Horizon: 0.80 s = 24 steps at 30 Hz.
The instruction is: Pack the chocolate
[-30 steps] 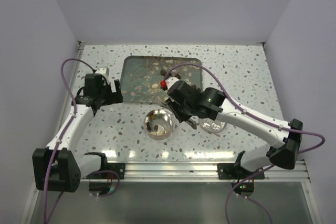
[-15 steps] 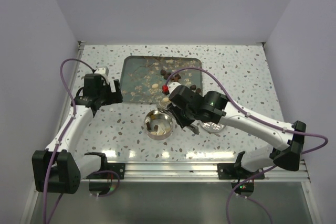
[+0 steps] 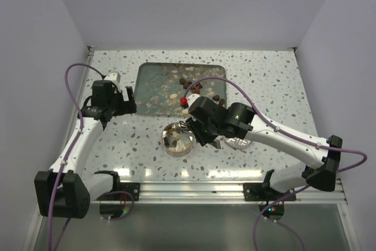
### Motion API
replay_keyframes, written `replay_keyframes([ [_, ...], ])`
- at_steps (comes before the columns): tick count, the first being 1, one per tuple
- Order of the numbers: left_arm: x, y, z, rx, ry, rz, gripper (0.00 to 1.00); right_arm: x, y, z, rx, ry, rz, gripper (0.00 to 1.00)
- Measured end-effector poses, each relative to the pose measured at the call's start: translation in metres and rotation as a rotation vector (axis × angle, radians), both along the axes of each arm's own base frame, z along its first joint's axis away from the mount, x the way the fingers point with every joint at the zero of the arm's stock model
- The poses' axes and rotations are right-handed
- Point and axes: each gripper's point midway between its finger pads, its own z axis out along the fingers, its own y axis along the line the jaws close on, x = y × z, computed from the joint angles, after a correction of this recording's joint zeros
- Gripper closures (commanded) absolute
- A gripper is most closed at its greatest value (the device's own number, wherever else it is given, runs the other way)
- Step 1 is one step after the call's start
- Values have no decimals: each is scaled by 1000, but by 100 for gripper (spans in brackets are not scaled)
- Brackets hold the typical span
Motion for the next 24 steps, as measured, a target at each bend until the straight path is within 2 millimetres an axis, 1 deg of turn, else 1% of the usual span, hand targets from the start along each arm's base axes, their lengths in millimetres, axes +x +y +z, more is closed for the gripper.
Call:
replay_keyframes([
  [4, 4, 0, 9, 0, -20, 1, 0, 0, 0, 0, 1, 0, 0, 62],
  [9, 6, 0, 15, 1, -29, 2, 0, 0, 1, 1, 3, -2, 0, 64],
  [13, 9, 0, 24, 1, -46, 1, 0, 5, 4, 12, 20, -25, -2, 64],
  [15, 12, 0, 29, 1, -59, 0, 0, 12, 7, 19, 32, -47, -11, 64],
  [17, 14, 0, 34, 3, -71, -2, 0, 21, 8, 21, 38, -58, -22, 64],
  [19, 15, 0, 38, 6, -80, -6, 0, 37, 5, 20, 39, -66, -54, 64],
  [24, 17, -1, 46, 13, -103, -25, 0, 94, -21, 17, 20, -93, -184, 64],
])
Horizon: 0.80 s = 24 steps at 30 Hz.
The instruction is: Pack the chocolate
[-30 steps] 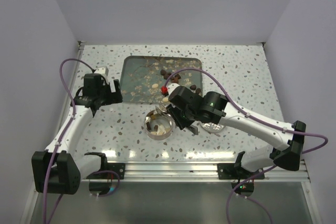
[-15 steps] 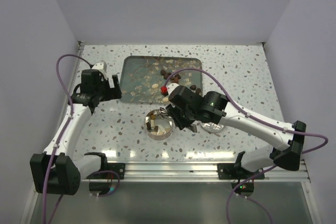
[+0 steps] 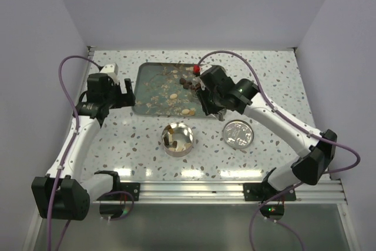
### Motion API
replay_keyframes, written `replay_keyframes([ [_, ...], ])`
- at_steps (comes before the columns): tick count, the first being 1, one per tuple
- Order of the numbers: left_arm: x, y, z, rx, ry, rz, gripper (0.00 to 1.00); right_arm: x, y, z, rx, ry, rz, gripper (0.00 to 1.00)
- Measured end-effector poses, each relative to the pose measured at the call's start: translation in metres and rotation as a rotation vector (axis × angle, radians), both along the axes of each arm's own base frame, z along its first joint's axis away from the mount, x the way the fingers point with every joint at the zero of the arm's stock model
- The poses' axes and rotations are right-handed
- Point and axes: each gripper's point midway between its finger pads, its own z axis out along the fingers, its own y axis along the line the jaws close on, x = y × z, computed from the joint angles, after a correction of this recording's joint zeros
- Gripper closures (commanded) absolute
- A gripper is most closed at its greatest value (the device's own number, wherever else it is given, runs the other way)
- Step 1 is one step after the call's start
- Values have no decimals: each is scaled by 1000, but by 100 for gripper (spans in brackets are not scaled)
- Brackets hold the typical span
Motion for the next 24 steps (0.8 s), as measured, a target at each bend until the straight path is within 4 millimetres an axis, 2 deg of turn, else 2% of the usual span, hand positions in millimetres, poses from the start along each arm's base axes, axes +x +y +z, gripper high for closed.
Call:
replay_keyframes([
  [5, -1, -2, 14, 6, -52, -31, 0, 52, -34, -4, -22, -34, -108, 63],
  [10, 2, -4, 26, 10, -80, -45, 0, 86, -73, -20, -60, -40, -203, 62],
  [12, 3, -5, 28, 7, -88, -56, 0, 92, -90, -32, -83, -27, -235, 62],
  [15, 3, -9, 29, -5, -90, -77, 0, 95, -103, -47, -110, -4, -253, 59],
  [24, 6, -15, 30, -22, -98, -101, 0, 98, -105, -79, -168, 39, -219, 57],
])
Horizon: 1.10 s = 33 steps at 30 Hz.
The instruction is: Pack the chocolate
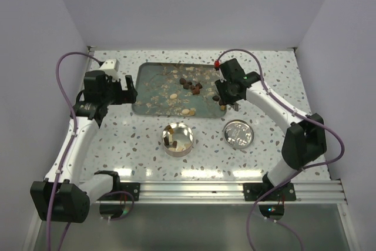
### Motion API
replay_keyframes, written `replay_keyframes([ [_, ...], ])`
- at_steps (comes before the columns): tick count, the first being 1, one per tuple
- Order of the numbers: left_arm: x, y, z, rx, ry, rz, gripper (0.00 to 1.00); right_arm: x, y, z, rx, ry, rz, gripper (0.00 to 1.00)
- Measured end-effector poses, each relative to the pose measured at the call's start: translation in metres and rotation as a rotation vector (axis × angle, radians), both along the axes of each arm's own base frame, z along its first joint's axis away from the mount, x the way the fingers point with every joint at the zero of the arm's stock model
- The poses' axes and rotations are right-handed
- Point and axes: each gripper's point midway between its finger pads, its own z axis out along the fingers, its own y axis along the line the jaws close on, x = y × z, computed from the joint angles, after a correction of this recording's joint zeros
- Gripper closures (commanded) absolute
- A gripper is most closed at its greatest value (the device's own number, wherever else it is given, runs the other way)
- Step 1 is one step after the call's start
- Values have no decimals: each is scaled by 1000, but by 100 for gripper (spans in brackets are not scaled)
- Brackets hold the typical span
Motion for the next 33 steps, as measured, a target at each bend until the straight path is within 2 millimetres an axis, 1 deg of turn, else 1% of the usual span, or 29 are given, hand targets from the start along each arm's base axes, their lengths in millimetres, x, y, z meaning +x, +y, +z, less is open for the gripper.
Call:
replay_keyframes([
  [7, 1, 0, 0, 0, -3, 2, 0, 1, 1, -8, -4, 9, 13, 57],
  [13, 1, 0, -1, -4, -4, 5, 0, -7, 1, -15, 4, 34, 21, 56],
  [26, 4, 0, -1, -9, -10, 7, 0, -11, 2, -10, 22, 34, 23, 56],
  [30, 5, 0, -2, -9, -8, 8, 0, -13, 4, -6, 36, 31, 28, 59],
  [33, 5, 0, -2, -10, -11, 8, 0, -13, 4, -5, 39, 29, 27, 64],
])
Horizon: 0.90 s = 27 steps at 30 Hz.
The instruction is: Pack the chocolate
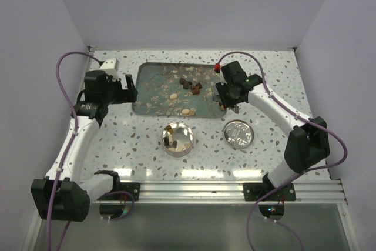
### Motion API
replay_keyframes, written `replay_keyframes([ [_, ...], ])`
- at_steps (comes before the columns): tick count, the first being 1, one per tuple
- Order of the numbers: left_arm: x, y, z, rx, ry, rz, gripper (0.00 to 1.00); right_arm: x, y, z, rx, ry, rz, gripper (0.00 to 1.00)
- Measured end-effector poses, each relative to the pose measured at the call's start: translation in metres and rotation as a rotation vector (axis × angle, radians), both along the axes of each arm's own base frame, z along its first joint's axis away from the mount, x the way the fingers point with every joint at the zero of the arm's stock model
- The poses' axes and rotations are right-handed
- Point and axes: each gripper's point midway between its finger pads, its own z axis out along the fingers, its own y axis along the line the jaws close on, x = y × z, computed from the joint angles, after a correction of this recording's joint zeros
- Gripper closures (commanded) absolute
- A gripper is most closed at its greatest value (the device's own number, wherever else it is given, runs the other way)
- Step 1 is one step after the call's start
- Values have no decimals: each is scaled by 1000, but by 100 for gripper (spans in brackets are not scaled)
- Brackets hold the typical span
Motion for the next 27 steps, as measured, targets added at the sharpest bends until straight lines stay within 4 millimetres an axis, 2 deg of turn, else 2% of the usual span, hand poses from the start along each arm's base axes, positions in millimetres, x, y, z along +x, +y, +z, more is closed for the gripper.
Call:
replay_keyframes([
  [3, 0, 0, 0, 0, 0, 0, 0, 0, 0, 0, 0, 0, 0, 68],
  [11, 0, 0, -1, 0, 2, 1, 0, -1, 0, 6, -1, 4, 0, 70],
  [17, 0, 0, -2, 0, 2, 2, 0, 0, 2, 38, 37, -50, 5, 70],
  [21, -1, 0, -7, -3, 9, 3, 0, -8, 7, 62, 79, -85, 22, 70],
  [24, -1, 0, -8, -6, 11, 4, 0, -23, 21, 73, 96, -93, 66, 70],
  [27, 0, 0, -8, -7, 8, 4, 0, -52, 53, 77, 118, -70, 166, 70],
])
